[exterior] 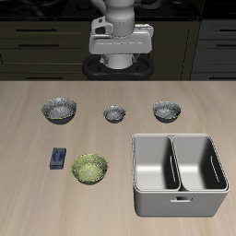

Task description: Place the cream cheese in the green bowl

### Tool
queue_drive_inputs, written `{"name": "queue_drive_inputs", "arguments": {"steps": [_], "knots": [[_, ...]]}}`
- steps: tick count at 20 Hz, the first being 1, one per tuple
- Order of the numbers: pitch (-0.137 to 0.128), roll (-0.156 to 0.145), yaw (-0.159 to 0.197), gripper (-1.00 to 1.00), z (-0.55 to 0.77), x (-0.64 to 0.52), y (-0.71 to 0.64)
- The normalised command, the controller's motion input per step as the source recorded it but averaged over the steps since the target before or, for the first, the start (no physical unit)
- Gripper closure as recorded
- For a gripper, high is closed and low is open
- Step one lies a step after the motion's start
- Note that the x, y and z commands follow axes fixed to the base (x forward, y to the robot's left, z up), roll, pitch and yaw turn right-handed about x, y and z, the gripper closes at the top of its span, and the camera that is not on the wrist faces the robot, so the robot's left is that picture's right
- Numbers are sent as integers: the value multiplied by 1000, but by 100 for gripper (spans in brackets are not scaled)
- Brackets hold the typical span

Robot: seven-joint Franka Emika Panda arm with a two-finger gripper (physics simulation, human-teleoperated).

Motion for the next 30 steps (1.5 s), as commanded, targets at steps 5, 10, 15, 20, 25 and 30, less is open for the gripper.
{"name": "queue_drive_inputs", "arguments": {"steps": [5, 10, 15, 20, 25, 30], "knots": [[6, 33, -5, -100, 58, 80, -141], [-20, -33, 14, -100, 57, 124, -203], [6, -54, -27, -100, 47, 251, -390], [-1, -41, -4, -100, 36, 287, -318], [21, 7, 21, -100, 59, 351, -292], [2, -6, 21, -100, 135, 349, -324]]}}
